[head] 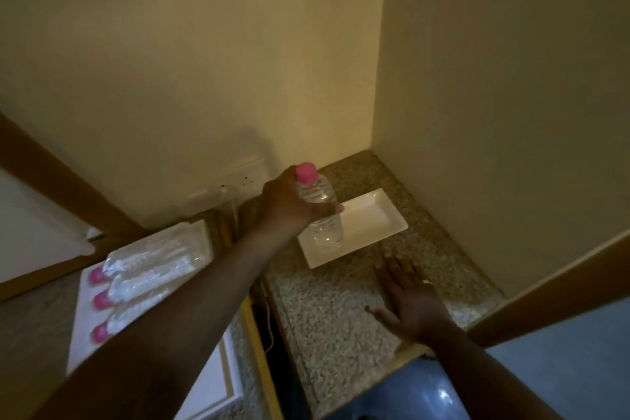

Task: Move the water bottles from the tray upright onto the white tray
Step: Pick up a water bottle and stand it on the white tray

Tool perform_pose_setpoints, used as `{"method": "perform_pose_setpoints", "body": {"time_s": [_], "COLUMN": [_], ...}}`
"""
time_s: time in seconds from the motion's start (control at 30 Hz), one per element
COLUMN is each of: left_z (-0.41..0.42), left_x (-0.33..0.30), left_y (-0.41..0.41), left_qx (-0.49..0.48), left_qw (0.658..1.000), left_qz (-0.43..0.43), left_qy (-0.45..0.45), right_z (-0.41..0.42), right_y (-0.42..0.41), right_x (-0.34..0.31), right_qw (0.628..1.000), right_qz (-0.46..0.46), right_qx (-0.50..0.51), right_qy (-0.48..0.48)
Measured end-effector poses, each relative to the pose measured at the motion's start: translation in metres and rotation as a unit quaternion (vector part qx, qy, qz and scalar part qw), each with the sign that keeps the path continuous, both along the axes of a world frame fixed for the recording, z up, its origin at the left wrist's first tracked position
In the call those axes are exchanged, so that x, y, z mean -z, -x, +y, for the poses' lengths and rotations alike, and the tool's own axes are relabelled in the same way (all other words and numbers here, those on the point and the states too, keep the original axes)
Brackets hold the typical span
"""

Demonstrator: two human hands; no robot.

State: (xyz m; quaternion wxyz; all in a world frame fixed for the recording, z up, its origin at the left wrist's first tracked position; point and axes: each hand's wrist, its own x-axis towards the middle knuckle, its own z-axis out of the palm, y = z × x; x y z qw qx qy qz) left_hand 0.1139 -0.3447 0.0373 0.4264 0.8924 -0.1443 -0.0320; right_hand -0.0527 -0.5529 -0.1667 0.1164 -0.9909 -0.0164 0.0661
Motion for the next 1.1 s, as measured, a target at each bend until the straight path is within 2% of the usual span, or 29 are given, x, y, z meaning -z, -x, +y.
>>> {"method": "perform_pose_setpoints", "body": {"time_s": [0.2,0.43,0.93,1.1], "left_z": [-0.093,-0.133,-0.124,-0.092], "left_x": [0.040,0.064,0.069,0.074], "left_y": [-0.030,-0.038,-0.024,-0.023], "left_qx": [0.055,0.067,0.092,0.088], "left_qw": [0.998,0.997,0.995,0.992], "left_qz": [0.010,0.013,0.023,0.047], "left_qy": [0.016,-0.025,-0.029,-0.082], "right_z": [-0.024,-0.026,-0.025,-0.024], "right_y": [-0.010,-0.009,-0.009,-0.008], "right_x": [0.008,0.014,0.012,0.010], "right_qw": [1.000,0.999,0.999,1.000], "right_qz": [-0.017,-0.031,-0.032,-0.026], "right_qx": [-0.005,-0.005,-0.004,-0.002], "right_qy": [-0.004,-0.013,-0.011,0.000]}}
